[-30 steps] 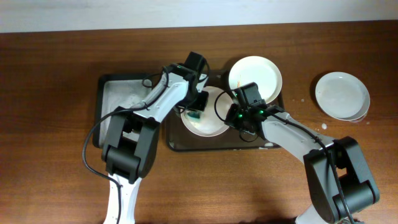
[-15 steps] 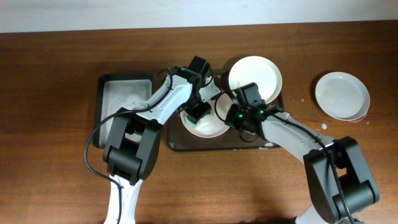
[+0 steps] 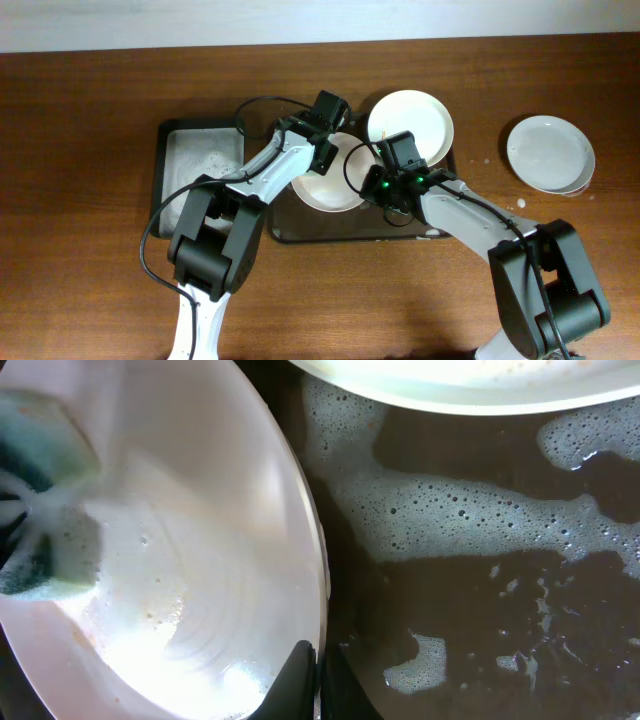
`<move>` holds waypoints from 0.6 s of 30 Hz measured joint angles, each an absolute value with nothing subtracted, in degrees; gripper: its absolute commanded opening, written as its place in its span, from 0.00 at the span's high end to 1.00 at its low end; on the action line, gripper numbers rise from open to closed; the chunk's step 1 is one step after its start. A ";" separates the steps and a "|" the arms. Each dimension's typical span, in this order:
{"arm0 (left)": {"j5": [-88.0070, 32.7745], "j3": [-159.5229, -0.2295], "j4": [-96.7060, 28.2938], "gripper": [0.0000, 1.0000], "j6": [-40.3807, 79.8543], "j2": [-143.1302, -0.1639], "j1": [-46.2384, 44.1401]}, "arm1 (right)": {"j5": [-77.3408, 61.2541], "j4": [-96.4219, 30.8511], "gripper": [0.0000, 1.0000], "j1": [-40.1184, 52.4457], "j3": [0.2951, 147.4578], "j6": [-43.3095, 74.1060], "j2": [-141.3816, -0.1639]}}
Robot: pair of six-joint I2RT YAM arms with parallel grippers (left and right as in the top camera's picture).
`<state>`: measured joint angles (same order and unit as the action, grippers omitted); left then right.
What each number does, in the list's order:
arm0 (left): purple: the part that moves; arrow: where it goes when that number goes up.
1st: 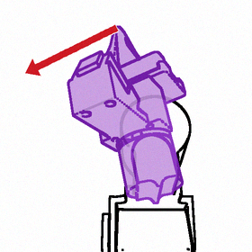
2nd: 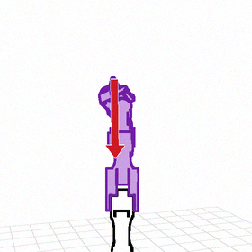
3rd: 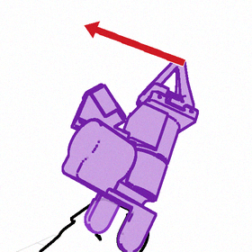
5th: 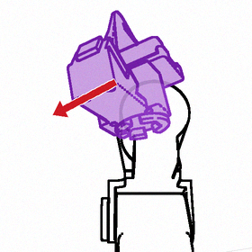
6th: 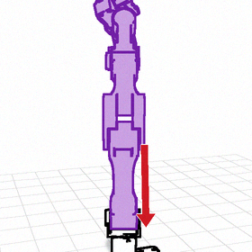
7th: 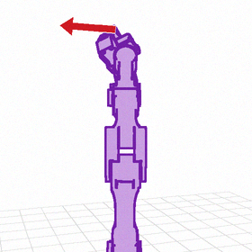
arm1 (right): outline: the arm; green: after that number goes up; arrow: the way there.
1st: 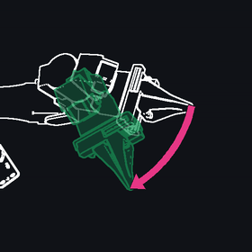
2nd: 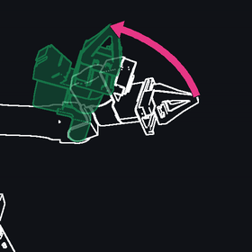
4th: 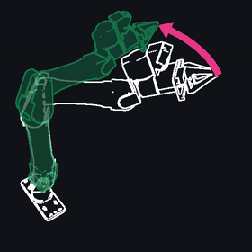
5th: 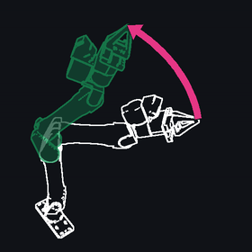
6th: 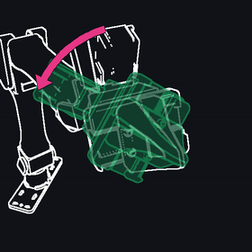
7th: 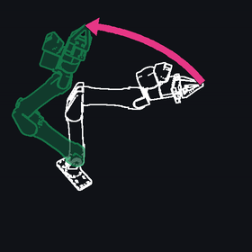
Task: Clean dirty plates on tray and stack at the side
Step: 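Keep scrubbing the plate held by the right gripper with the sponge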
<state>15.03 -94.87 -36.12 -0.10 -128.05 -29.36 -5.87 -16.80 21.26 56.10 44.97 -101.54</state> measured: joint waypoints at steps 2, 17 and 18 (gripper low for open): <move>14.13 -94.87 -37.08 1.00 2.96 -128.03 -29.30 | -5.87 -16.84 0.96 21.28 56.14 45.01 -101.54; -27.24 -93.65 -38.57 1.00 -2.96 -128.09 -27.55 | -5.39 -17.87 0.96 21.26 56.12 44.93 -101.54; -26.59 -93.58 -37.45 1.00 -1.50 -128.09 -27.64 | -5.39 -17.82 0.96 21.26 56.14 44.95 -101.54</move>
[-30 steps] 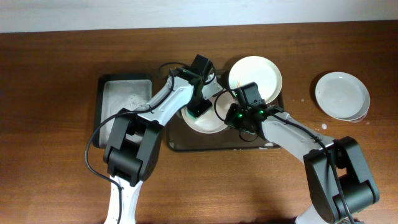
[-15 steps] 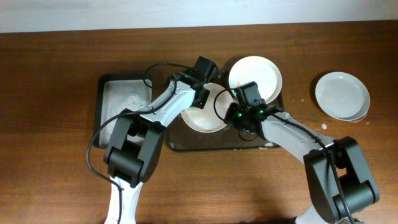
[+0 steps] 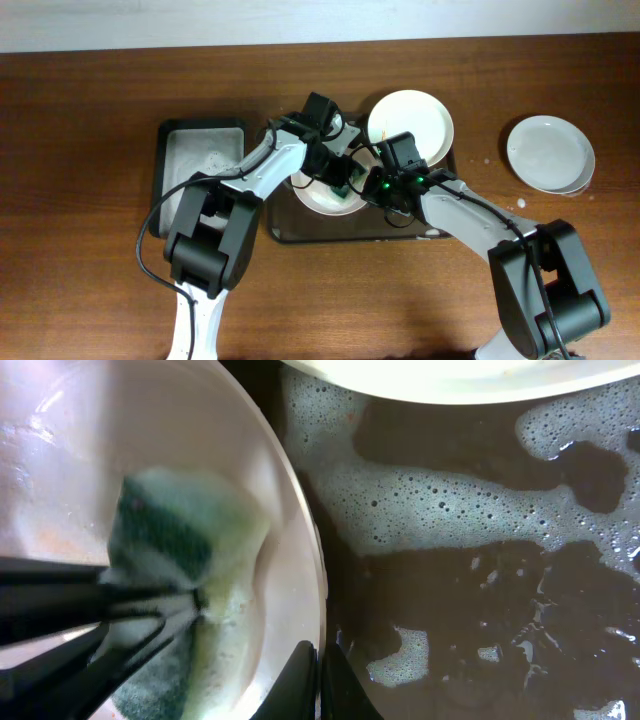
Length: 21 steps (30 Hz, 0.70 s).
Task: Clean dirty plates on tray and stack at the side
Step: 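Keep scrubbing the plate held by the right gripper with the sponge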
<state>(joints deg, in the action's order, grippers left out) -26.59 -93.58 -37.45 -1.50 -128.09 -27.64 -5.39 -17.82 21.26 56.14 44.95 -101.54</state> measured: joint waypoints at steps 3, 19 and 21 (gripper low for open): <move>-20.23 -93.54 -33.95 1.00 4.40 -128.09 -28.08 | -5.41 -17.69 0.96 21.26 56.14 44.93 -101.54; 16.82 -94.67 -40.75 1.00 16.47 -127.79 -29.28 | -6.11 -16.84 0.96 21.37 56.36 44.82 -101.54; 14.66 -95.00 -43.29 1.00 13.89 -127.57 -28.91 | -6.11 -16.84 0.96 21.37 56.36 44.82 -101.54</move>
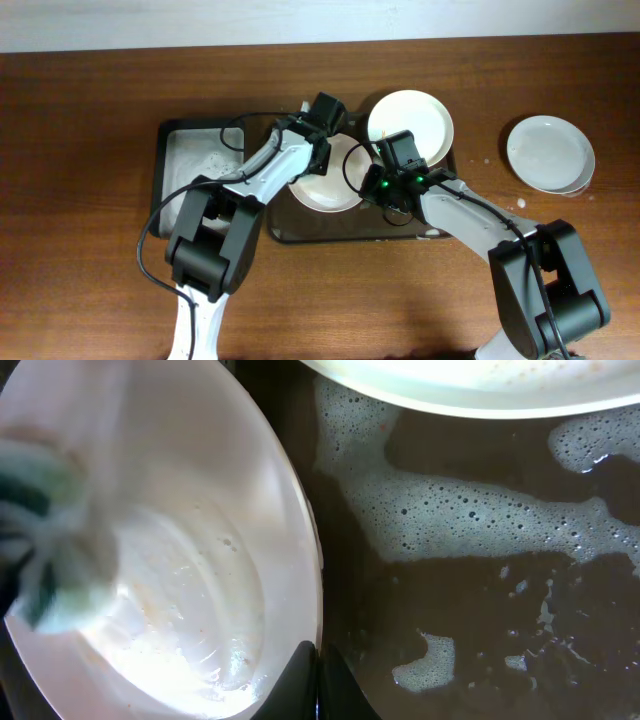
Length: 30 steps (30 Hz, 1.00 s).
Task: Clean dirty plates on tray and stack at the side
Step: 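Keep scrubbing the plate held by the right gripper with the sponge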
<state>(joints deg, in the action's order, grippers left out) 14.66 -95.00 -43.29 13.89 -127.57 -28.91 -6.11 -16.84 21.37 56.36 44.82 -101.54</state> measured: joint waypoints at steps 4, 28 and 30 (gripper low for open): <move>3.03 -95.35 -47.44 1.00 5.93 -126.85 -27.31 | -6.09 -16.86 0.96 21.39 56.38 44.82 -101.54; 13.50 -93.86 -34.02 1.00 11.73 -127.61 -29.04 | -5.69 -17.28 0.96 21.37 56.36 44.82 -101.54; 17.26 -93.89 -36.29 1.00 12.14 -127.61 -29.04 | -6.02 -17.15 0.96 21.43 56.47 44.80 -101.54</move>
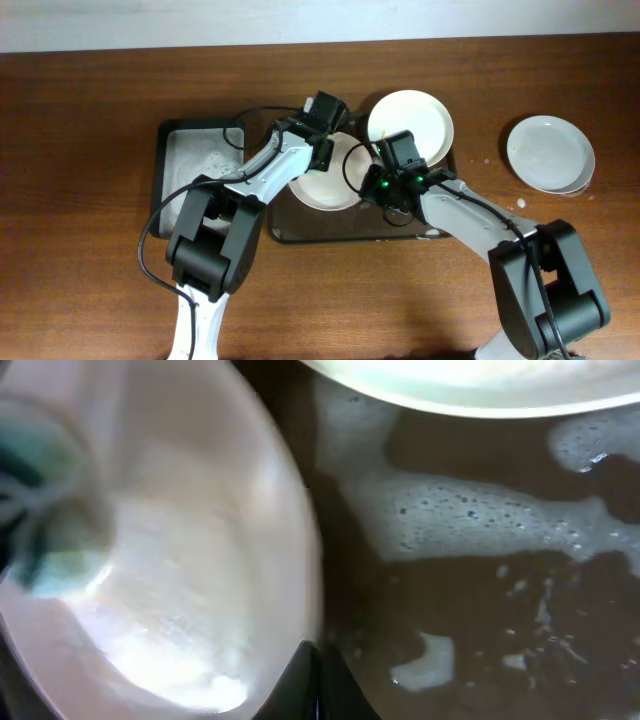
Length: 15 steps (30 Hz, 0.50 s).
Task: Clean dirty plates on tray and stack at the side
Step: 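Keep scrubbing the plate held by the right gripper with the sponge, then wipe the plate rim with the sponge while right gripper holds it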
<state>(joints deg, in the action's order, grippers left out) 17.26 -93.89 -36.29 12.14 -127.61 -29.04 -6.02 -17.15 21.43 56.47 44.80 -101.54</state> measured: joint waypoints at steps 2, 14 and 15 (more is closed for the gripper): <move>20.43 -93.97 -39.83 1.00 12.49 -127.61 -28.86 | -6.02 -17.72 0.96 21.43 56.40 44.77 -101.54; -1.63 -95.15 -50.30 1.00 6.20 -126.52 -27.20 | -5.63 -17.87 0.95 21.43 56.40 44.75 -101.54; -3.16 -95.15 -50.43 1.00 5.87 -126.52 -27.18 | -5.58 -17.72 0.91 21.43 56.38 44.58 -101.54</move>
